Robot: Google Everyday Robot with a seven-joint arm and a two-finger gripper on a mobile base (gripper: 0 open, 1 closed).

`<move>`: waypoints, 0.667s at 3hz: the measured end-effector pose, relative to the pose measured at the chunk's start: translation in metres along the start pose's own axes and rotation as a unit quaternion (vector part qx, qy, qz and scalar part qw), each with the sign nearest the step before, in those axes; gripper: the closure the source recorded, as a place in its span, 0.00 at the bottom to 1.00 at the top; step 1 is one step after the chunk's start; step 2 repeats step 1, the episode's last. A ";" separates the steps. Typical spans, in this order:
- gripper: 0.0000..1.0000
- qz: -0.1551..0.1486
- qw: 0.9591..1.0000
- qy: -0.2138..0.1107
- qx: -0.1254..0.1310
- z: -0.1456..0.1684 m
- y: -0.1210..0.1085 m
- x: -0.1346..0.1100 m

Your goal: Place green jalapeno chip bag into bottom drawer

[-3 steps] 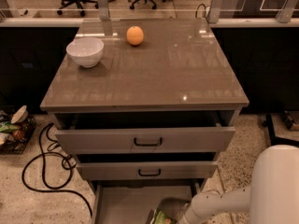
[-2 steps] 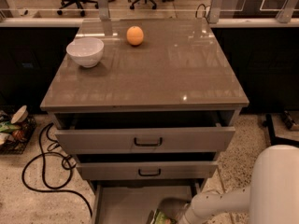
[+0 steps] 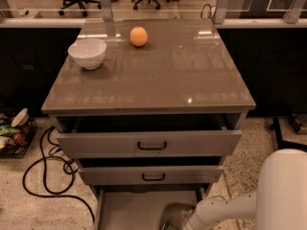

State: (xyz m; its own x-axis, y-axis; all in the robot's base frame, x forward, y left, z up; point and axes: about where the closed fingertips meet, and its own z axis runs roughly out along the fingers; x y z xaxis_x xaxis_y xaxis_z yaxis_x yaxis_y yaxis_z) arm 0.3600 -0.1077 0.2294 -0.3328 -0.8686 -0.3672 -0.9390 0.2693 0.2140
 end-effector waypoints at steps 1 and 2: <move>0.00 0.000 1.000 0.000 0.000 0.000 0.000 0.000; 0.00 0.000 1.000 0.000 0.000 0.000 0.000 0.000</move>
Offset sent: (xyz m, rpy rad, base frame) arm 0.0000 0.0000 0.0000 0.0000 0.0000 0.0000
